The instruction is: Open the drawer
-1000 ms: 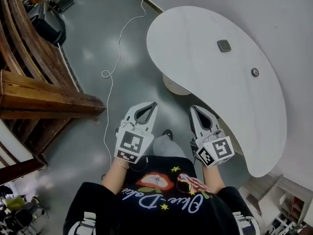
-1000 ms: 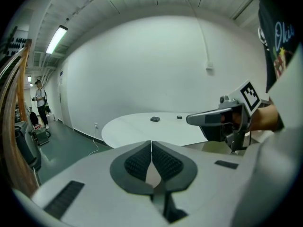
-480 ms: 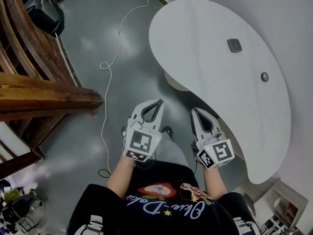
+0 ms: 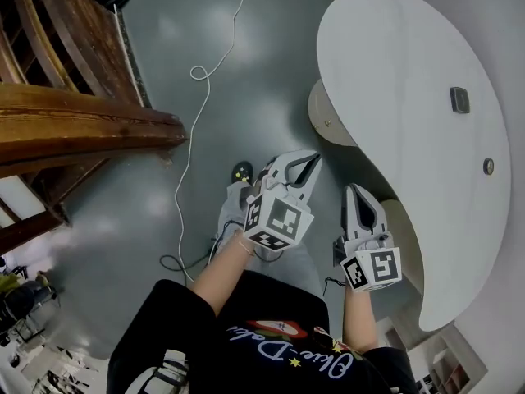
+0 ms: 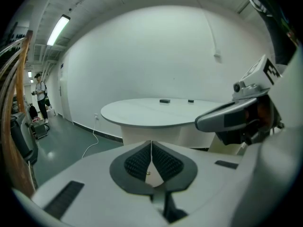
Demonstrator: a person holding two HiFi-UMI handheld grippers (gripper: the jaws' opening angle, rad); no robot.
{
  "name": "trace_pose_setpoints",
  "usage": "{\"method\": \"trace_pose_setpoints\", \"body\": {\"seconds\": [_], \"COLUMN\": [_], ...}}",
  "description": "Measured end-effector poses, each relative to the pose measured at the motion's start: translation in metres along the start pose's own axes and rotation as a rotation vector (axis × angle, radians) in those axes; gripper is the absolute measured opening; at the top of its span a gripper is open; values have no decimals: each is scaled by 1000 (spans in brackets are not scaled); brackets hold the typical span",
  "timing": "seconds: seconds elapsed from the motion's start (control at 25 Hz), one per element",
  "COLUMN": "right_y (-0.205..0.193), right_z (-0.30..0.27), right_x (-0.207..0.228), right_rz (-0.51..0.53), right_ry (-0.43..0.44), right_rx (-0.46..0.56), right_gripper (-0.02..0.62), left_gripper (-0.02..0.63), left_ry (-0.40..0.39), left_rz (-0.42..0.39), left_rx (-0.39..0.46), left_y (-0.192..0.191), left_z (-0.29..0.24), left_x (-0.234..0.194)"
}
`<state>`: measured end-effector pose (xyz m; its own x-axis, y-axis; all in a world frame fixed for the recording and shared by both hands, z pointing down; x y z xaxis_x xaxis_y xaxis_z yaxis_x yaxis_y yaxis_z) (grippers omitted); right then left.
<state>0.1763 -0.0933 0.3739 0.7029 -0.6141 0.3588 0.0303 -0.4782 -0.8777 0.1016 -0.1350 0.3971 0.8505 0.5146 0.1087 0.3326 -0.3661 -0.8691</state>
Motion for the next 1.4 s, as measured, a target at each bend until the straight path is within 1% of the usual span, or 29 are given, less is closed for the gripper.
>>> {"method": "trace_pose_setpoints", "body": {"seconds": [0.08, 0.24, 0.36, 0.52, 0.8, 0.92, 1.0, 1.12, 1.24, 1.4], "right_y": [-7, -20, -26, -33, -46, -51, -54, -57, -57, -59], "right_z": [-12, -30, -40, -52, -74, -76, -77, -79, -80, -78], "right_x": [2, 9, 15, 22, 32, 41, 45, 50, 54, 62], "right_rz": [-6, -12, -14, -28, -62, -100, -120, -132, -138, -144], "right_ry": [-5, -22, -30, -43, -68, -87, -98, -108, -110, -123], "right_rx": [-12, -63, -81, -89, -84, -82, -80, -84, -86, -85], "right_gripper": [-2, -2, -2, -2, -2, -2, -2, -2, -2, -2], "left_gripper": [5, 5, 5, 5, 6, 6, 9, 42, 43, 61], "left_ry": [-9, -52, -68, -79, -75, -71, -78, -95, -111, -130], "left_rz": [20, 87, 104, 111, 120, 110, 119, 132, 121, 105], "left_rx": [-4, -14, -20, -22, -11, -19, -29, -44, -55, -71], "left_y": [-9, -25, -35, -44, -57, -64, -69, -76, -80, -86], "left_z": [-11, -27, -38, -53, -82, -93, -101, -113, -126, -144], "left_x": [-6, -8, -8, -9, -14, -12, -10, -7, -2, 4]}}
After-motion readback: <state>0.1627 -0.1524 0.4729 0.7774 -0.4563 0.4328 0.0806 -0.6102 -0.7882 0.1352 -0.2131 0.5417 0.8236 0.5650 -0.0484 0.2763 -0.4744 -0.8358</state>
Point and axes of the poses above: the fingertips, and each gripper's own axes: z backward along the fingers, x to its right, y out of its top, the point moved 1 cm from there along z, backward along the fingers, and after that the axes turned 13 degrees about y, right-handed, at the moved point
